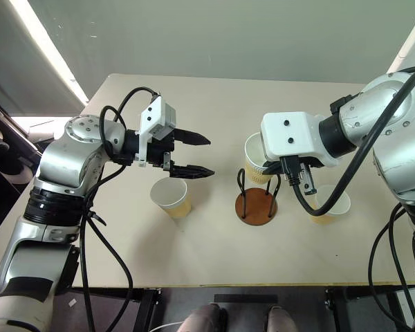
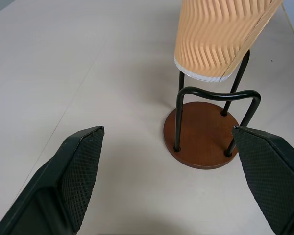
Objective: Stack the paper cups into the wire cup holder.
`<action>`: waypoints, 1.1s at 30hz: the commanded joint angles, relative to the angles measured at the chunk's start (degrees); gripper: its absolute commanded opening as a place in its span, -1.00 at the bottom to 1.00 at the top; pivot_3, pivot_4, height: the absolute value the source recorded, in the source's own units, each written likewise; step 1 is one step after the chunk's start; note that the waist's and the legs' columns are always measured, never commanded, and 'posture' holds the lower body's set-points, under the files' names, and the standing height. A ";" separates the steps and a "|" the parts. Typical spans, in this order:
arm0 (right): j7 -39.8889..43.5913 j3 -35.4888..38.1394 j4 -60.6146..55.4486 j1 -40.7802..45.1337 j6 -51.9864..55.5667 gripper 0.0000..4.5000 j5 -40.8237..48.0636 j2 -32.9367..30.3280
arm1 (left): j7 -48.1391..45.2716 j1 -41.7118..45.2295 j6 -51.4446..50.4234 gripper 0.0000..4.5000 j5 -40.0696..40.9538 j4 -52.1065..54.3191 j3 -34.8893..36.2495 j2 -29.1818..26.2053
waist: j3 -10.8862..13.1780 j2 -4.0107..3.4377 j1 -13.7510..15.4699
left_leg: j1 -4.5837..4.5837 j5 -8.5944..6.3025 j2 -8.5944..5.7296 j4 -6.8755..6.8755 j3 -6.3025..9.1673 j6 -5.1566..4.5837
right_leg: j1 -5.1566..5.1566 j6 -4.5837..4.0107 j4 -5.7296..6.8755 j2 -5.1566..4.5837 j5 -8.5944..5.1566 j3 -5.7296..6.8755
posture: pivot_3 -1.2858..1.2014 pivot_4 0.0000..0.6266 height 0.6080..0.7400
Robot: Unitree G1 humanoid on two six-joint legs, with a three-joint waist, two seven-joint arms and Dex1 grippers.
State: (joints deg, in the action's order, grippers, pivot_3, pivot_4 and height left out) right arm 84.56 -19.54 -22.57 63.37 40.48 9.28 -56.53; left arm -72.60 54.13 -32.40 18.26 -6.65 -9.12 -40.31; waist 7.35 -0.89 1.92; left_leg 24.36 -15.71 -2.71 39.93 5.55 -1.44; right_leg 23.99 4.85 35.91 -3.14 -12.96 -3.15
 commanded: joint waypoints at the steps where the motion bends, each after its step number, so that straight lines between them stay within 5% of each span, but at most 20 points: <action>1: 0.20 -0.86 -0.61 -0.32 -1.42 -0.99 -0.91 -0.39 | -0.23 1.56 1.06 1.00 -0.18 0.66 0.66 -0.22 | 0.00 0.00 0.00 | 0.00 0.00 0.00 0.00 0.00 0.00 | 0.00 0.00 0.00 0.00 0.00 0.00 | 0.03 -0.52 1.00; 4: -0.33 -2.21 -0.01 -0.41 -2.33 -0.99 -1.93 0.36 | -0.16 1.61 1.38 1.00 -0.40 0.42 0.64 -0.28 | 0.00 0.00 0.00 | 0.00 0.00 0.00 0.01 0.00 0.00 | 0.00 0.00 0.00 0.00 0.00 0.00 | 0.03 -0.52 1.00; 7: -0.59 -3.03 0.91 -0.40 -3.51 -0.72 -3.13 0.81 | -0.06 1.50 1.36 1.00 -0.41 0.68 0.71 -0.41 | 0.00 0.00 0.00 | 0.00 0.00 0.01 0.01 0.00 0.00 | 0.00 0.00 0.01 0.00 0.00 0.00 | 0.03 -0.52 1.00; 15: -3.17 -1.05 1.72 -0.89 -3.17 0.49 -2.55 3.20 | 0.48 0.67 1.04 1.00 -0.32 2.84 1.14 -1.41 | 0.00 0.00 -0.07 | 0.00 0.00 0.01 0.00 0.00 0.00 | 0.01 0.00 0.01 0.00 0.00 0.00 | 0.03 -0.52 1.00; 33: -8.44 20.20 2.39 -1.19 22.15 0.49 24.26 3.96 | -5.85 -10.99 -0.65 1.00 0.94 23.86 4.74 -23.01 | 0.00 0.00 -0.31 | -0.04 0.00 0.08 -0.14 -0.01 0.03 | 0.02 -0.15 -0.02 0.13 -0.09 -0.06 | 0.03 -0.52 1.00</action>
State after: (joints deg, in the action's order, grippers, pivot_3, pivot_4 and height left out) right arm 76.18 -2.38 -18.74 61.74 62.37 31.06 -51.63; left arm -78.18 43.69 -33.09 19.00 14.23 -6.65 -61.70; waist 7.35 -0.88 1.61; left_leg 24.30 -15.71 -2.64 39.77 5.54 -1.41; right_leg 23.99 4.69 35.90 -3.01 -13.06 -3.22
